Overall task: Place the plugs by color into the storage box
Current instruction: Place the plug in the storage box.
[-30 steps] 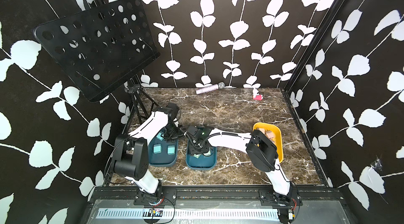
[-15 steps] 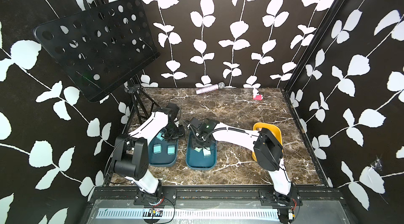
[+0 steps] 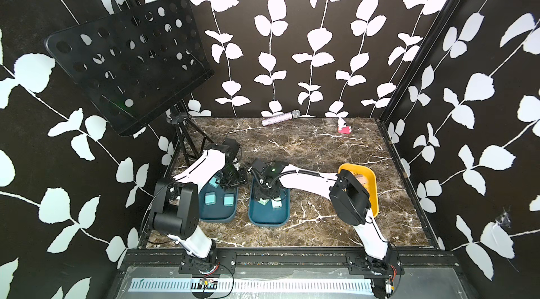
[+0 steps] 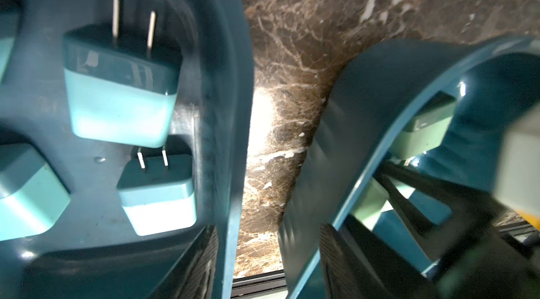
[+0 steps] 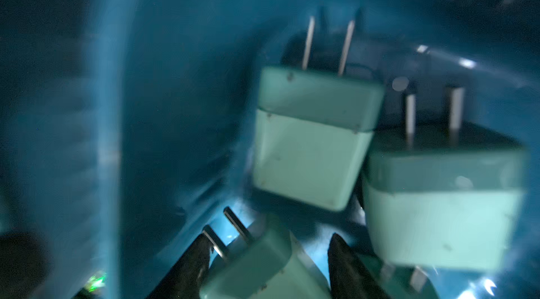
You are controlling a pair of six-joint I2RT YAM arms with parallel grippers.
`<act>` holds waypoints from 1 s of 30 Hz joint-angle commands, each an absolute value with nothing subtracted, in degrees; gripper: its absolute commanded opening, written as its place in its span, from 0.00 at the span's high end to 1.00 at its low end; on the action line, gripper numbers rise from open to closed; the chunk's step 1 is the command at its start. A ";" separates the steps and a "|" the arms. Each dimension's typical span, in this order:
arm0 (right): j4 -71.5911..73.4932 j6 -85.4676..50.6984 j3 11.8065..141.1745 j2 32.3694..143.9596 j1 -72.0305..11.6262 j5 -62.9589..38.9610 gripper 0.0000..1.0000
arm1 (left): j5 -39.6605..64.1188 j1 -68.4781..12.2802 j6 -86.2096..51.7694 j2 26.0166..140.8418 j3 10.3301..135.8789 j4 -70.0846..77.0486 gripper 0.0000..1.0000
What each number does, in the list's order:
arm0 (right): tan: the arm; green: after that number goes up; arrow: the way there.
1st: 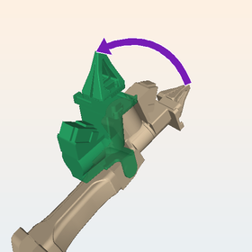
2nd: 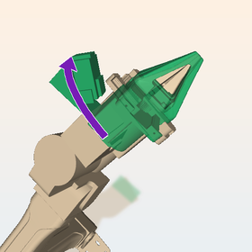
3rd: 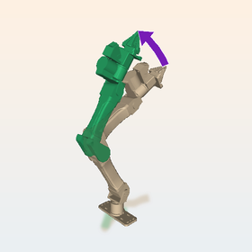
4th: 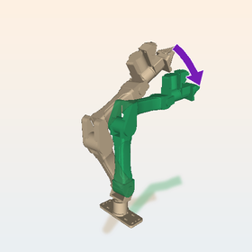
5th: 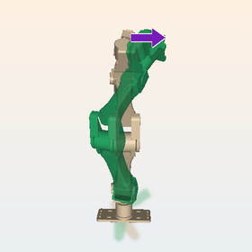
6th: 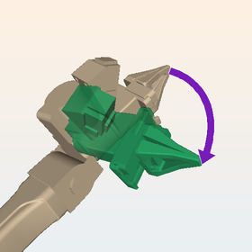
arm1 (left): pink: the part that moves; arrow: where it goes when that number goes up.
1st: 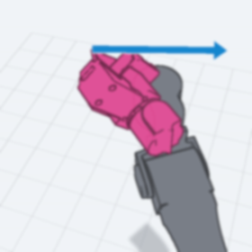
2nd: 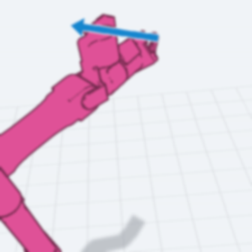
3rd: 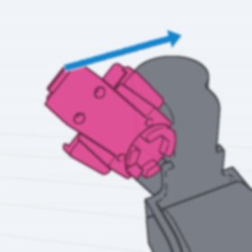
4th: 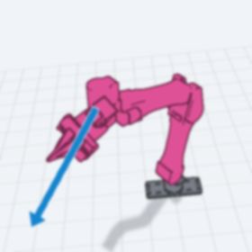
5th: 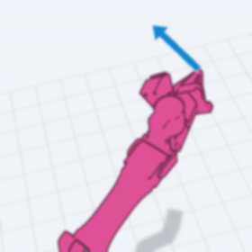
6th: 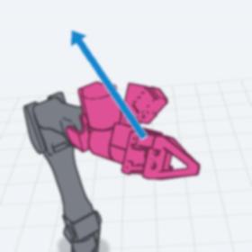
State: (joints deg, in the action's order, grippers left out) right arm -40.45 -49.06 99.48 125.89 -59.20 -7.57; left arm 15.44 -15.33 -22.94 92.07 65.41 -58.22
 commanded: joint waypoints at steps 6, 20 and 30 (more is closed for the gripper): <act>-40.14 -47.94 99.38 127.30 -59.50 -7.01 0.40 | 15.56 -15.07 -23.11 90.88 62.88 -57.41 0.42; -41.96 -48.43 101.48 126.24 -59.34 -8.23 0.27 | 15.64 -15.11 -23.63 90.79 63.33 -57.14 0.42; -42.90 -49.81 96.72 112.37 -51.18 -6.29 0.27 | 16.92 -15.12 -22.74 90.79 62.58 -55.96 0.31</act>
